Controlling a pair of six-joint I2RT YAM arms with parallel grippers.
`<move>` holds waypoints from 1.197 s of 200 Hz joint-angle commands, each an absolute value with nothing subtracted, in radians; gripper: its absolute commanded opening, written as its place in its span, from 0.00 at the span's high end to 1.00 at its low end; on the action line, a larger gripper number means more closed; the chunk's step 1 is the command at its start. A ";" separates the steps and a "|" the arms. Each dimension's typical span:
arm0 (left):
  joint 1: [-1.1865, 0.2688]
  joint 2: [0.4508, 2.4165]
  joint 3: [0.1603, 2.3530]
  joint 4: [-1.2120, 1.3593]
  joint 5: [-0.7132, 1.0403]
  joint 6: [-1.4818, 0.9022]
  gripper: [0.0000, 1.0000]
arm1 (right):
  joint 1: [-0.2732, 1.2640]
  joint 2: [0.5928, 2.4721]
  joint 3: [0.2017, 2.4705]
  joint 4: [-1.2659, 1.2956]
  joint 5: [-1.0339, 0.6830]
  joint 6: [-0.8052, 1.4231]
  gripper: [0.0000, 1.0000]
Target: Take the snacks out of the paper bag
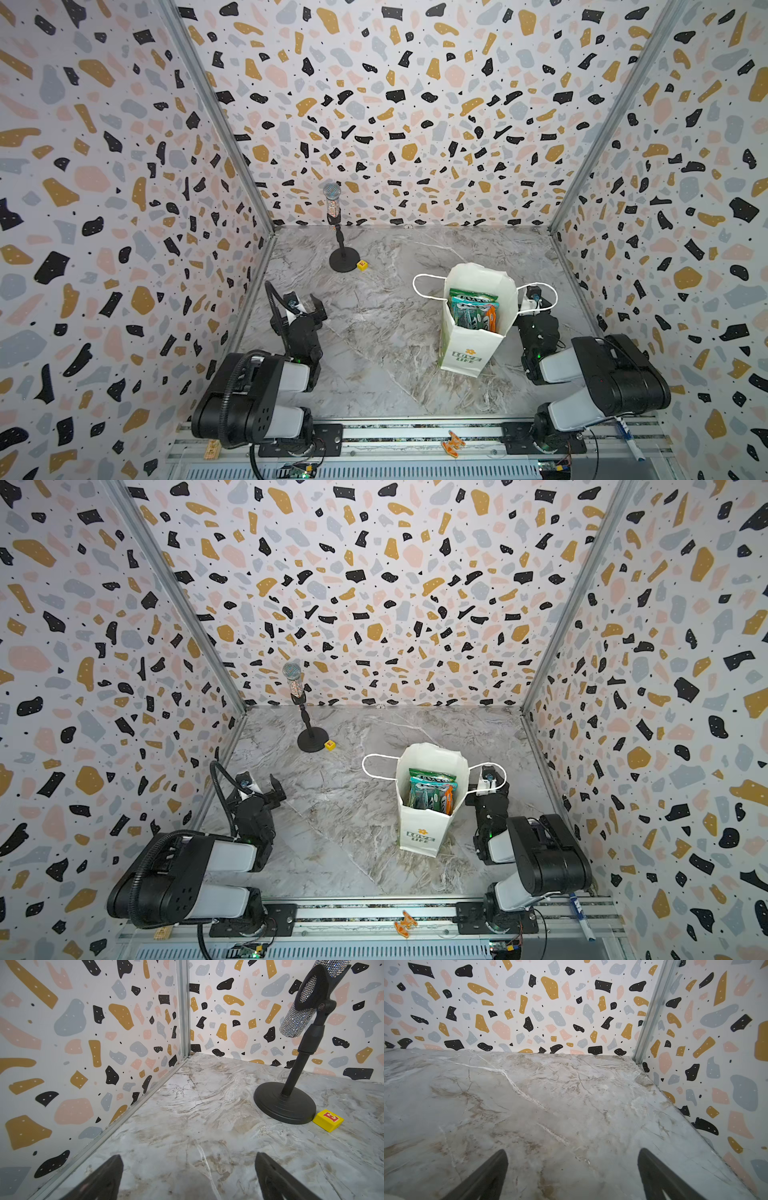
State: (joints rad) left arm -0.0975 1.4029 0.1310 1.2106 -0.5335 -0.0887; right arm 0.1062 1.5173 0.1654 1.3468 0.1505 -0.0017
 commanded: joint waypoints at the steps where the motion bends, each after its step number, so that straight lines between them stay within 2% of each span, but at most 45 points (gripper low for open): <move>1: -0.103 1.409 0.155 1.242 -0.546 -0.071 0.00 | 0.111 1.515 0.172 1.374 0.163 -0.007 0.01; 203: -0.103 1.400 0.150 1.251 -0.551 -0.074 0.00 | 0.116 1.499 0.150 1.407 0.175 -0.011 0.01; 239: -0.108 1.247 0.181 1.047 -0.601 -0.104 0.00 | 0.144 1.383 0.115 1.371 0.303 0.001 0.01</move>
State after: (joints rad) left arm -0.1020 1.3445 0.1318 1.1435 -0.5537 -0.0895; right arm 0.1188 1.4628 0.1394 1.3540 0.1993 -0.0021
